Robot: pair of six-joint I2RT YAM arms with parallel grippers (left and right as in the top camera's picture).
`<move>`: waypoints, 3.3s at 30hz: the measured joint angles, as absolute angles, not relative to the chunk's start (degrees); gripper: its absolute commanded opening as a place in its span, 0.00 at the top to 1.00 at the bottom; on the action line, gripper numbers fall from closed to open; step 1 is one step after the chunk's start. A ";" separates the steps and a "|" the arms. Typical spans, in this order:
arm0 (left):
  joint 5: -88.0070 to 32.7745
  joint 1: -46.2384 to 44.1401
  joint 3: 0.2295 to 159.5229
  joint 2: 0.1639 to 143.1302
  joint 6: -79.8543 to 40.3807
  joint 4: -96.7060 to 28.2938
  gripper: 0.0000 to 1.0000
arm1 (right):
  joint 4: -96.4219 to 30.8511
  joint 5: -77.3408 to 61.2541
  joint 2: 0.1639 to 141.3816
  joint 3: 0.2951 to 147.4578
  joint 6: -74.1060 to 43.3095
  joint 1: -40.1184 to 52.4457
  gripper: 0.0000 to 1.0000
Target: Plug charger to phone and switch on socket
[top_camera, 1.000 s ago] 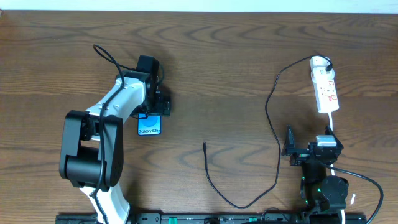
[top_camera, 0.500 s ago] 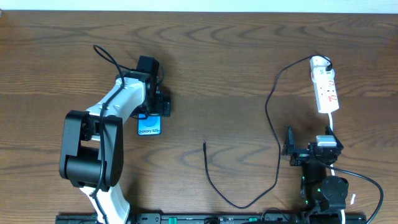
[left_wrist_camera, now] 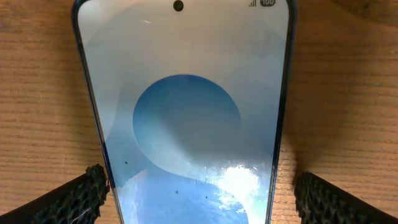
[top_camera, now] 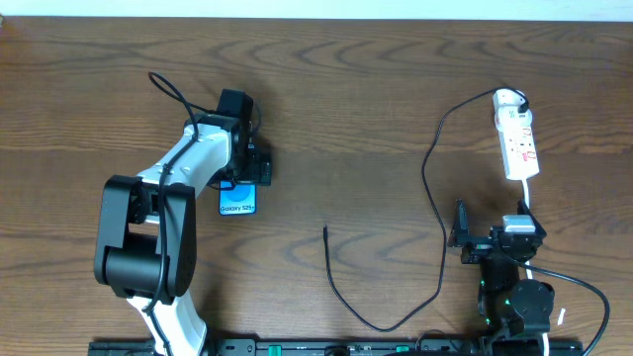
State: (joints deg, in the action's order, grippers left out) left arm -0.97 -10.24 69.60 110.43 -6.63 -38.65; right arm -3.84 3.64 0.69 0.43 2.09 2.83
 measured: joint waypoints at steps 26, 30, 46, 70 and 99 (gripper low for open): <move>-1.43 -10.24 68.58 110.43 -6.63 -37.06 0.02 | -3.84 3.64 0.69 0.43 2.09 2.83 0.01; -1.58 -10.24 68.51 110.41 -6.63 -37.01 0.02 | -3.84 3.64 0.69 0.43 2.09 2.83 0.01; -2.04 -10.17 67.18 109.71 -6.63 -35.29 0.02 | -3.84 3.64 0.69 0.43 2.09 2.83 0.01; -2.09 -10.17 66.72 109.49 -6.15 -34.72 0.02 | -3.84 3.64 0.69 0.43 2.09 2.83 0.01; -2.55 -9.98 66.65 109.49 -6.11 -34.63 0.07 | -3.84 3.64 0.69 0.43 2.09 2.83 0.01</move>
